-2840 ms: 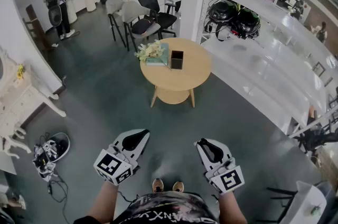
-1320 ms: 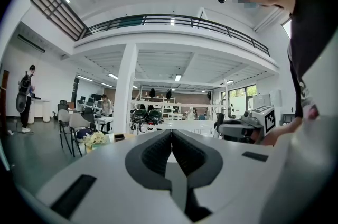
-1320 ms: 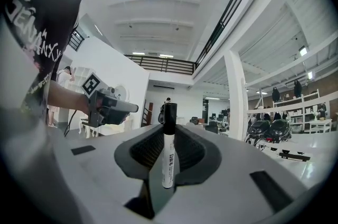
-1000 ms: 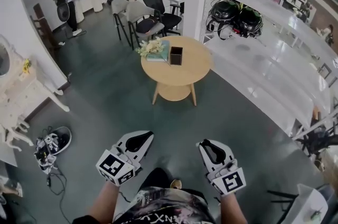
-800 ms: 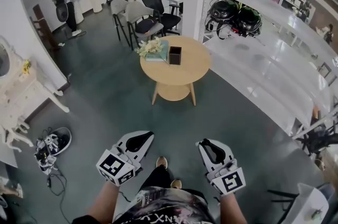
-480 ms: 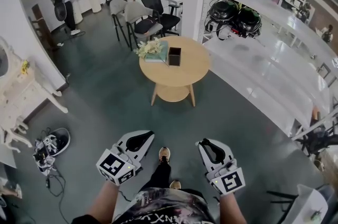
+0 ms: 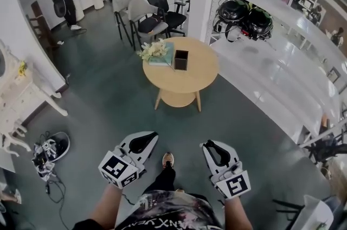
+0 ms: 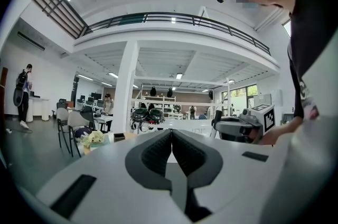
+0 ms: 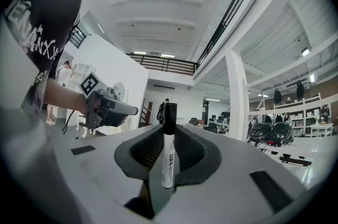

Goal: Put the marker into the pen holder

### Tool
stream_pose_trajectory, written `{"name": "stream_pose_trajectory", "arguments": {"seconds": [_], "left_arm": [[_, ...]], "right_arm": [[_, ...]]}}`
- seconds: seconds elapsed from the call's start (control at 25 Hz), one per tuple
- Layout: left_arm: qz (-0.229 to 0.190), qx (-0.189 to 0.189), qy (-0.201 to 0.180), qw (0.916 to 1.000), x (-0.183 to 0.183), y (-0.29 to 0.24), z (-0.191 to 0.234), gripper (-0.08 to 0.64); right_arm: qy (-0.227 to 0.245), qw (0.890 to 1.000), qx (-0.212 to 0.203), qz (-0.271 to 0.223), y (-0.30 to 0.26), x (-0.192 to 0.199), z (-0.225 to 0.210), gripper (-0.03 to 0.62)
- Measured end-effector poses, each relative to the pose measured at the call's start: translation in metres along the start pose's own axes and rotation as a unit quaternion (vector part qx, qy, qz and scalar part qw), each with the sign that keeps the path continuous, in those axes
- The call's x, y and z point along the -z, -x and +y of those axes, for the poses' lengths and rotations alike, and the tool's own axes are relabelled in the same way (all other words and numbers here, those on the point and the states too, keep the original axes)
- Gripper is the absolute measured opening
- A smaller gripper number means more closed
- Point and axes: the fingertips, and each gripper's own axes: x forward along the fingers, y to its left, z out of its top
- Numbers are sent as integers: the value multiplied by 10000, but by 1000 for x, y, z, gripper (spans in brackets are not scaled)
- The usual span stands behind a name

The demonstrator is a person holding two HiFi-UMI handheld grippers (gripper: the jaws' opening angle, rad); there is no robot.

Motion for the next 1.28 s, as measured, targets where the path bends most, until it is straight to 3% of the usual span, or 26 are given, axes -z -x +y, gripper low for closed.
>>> {"name": "stream_pose_trajectory", "arguments": {"seconds": [0.88, 1.28], "left_arm": [[3, 201, 258, 9995, -21, -126, 152, 20], [4, 341, 319, 9989, -31, -157, 209, 20]], "right_arm": [[-15, 9996, 33, 283, -159, 5, -111, 64], [-34, 9994, 151, 310, -220, 2, -139, 64]]}}
